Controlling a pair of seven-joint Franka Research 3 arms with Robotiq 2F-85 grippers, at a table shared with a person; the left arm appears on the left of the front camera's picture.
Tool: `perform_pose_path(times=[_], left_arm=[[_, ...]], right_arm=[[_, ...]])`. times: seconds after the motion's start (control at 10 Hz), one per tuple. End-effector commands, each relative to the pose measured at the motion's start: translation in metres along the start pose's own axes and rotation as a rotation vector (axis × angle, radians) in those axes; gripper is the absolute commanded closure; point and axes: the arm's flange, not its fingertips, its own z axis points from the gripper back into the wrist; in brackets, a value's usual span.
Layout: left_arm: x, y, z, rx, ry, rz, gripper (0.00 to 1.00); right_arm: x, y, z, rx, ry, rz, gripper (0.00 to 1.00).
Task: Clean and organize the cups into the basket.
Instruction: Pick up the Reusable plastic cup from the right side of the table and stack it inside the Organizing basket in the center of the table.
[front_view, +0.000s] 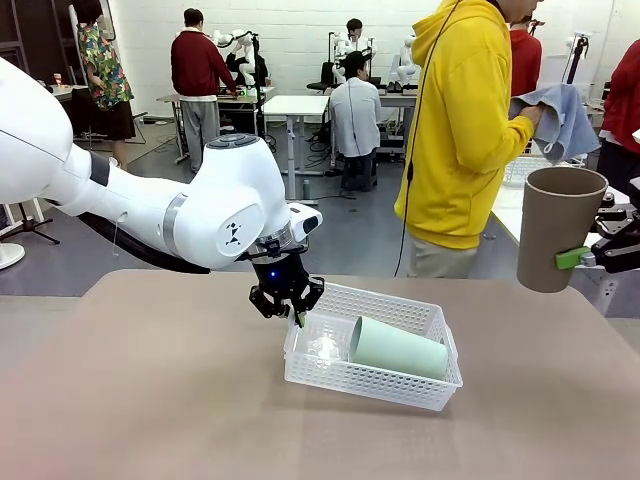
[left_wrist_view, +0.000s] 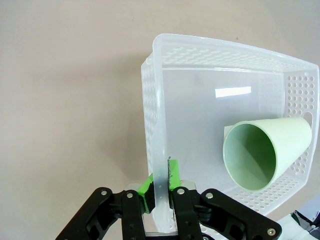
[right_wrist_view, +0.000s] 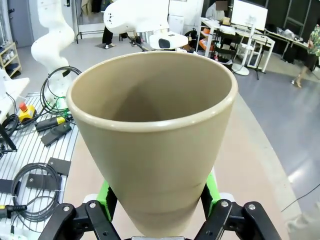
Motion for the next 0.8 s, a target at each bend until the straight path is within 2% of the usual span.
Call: perform_pose_path(times=[0.0, 0.1, 0.2, 0.4, 0.6, 0.7], left_arm=[[0.0, -0.001, 0.001, -0.003, -0.001, -0.006, 1.0], [0.0, -0.001, 0.001, -0.003, -0.001, -0.006, 1.0], [0.0, -0.001, 0.001, -0.003, -0.001, -0.006, 1.0], [0.0, -0.001, 0.001, -0.003, -0.001, -0.006, 1.0], [0.0, -0.001, 0.001, -0.003, -0.001, -0.006, 1.0], [0.0, -0.001, 0.001, -0.003, -0.001, -0.006, 1.0]], right_arm=[[0.003, 0.001, 0.001, -0.003, 0.001, -0.002, 0.19], [0.04, 0.009, -0.03, -0.123, 0.26, 0.13, 0.19], [0.072, 0.003, -0.057, -0.12, 0.418, 0.141, 0.19], [0.102, -0.018, -0.084, -0.039, 0.715, 0.145, 0.19], [0.107, -0.035, -0.12, -0.014, 0.939, 0.139, 0.19], [0.102, -0.039, -0.145, 0.013, 1.017, 0.119, 0.19]])
